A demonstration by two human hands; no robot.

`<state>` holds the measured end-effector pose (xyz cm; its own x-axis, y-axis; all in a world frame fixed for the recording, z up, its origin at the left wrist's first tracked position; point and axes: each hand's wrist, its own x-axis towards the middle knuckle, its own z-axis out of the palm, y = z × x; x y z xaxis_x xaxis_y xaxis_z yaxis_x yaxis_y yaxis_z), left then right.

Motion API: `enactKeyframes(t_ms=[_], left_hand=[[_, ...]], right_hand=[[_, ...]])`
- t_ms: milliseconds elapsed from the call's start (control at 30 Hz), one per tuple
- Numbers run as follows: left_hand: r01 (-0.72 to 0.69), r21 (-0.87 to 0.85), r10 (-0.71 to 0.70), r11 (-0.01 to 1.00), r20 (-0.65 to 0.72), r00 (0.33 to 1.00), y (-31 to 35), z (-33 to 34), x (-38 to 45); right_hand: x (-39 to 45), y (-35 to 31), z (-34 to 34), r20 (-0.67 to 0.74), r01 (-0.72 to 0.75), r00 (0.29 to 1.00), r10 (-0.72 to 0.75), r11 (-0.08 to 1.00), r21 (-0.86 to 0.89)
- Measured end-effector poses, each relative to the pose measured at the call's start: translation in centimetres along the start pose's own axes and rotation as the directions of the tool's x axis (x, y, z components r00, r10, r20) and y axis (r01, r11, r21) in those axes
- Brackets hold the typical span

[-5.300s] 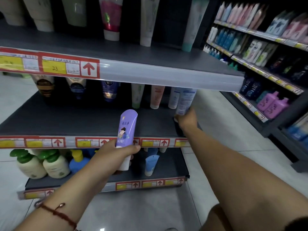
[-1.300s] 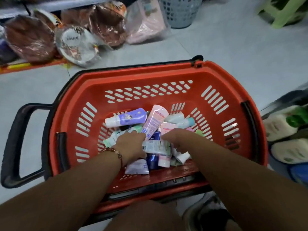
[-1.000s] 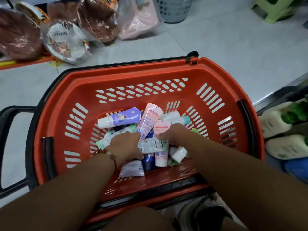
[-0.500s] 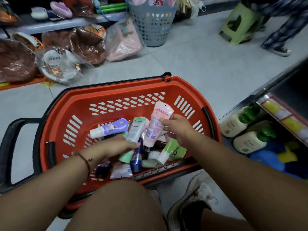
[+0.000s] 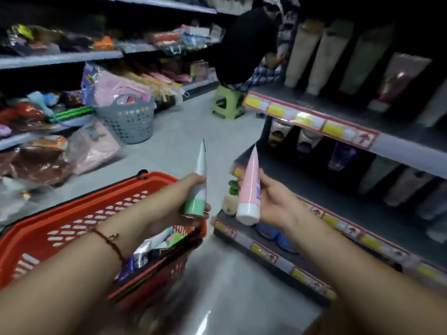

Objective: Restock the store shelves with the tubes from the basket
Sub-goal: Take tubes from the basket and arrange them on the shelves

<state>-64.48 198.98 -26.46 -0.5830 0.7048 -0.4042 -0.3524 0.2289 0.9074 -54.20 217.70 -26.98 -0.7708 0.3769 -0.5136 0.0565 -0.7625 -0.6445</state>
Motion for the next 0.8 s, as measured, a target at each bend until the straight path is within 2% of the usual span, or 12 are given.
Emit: enactKeyframes(t_ms=[100, 200, 300, 400, 467, 533, 667, 800], left_hand=[[0.068, -0.114, -0.054, 0.991, 0.122, 0.991, -0.5, 7.3, 0.2], [0.158, -0.197, -0.107, 0.967, 0.25, 0.962, -3.4, 13.1, 0.1], [0.246, -0.248, -0.176, 0.937, 0.272, 0.946, -5.3, 17.5, 0.6], [0.294, -0.269, -0.196, 0.917, 0.337, 0.921, -5.4, 20.9, 1.4], [0.325, -0.254, -0.219, 0.911, 0.369, 0.903, -5.2, 22.6, 1.8], [0.333, -0.219, -0.225, 0.917, 0.405, 0.886, -5.3, 24.1, 2.1], [0.362, -0.162, -0.255, 0.918, 0.457, 0.852, -5.8, 26.3, 3.0], [0.382, -0.114, -0.292, 0.917, 0.462, 0.837, -6.2, 27.6, 3.8]], right_hand=[[-3.8, -1.4, -4.5, -0.002, 0.032, 0.999, -0.032, 0.995, 0.092], [-5.6, 0.4, -10.2, -0.007, 0.017, 1.0, -0.017, 0.988, 0.152], [-6.5, 1.0, -13.6, -0.055, -0.011, 0.998, 0.022, 0.981, 0.196], [-8.2, -1.1, -16.0, -0.079, 0.036, 0.997, -0.015, 0.961, 0.274], [-9.5, -2.1, -17.4, -0.117, 0.077, 0.992, -0.052, 0.972, 0.221], [-10.4, -2.2, -18.6, -0.101, 0.05, 0.994, -0.03, 0.978, 0.202], [-10.9, -1.8, -20.5, -0.137, 0.03, 0.991, 0.002, 0.973, 0.23], [-12.2, -2.4, -22.2, -0.185, 0.08, 0.982, -0.03, 0.961, 0.266]])
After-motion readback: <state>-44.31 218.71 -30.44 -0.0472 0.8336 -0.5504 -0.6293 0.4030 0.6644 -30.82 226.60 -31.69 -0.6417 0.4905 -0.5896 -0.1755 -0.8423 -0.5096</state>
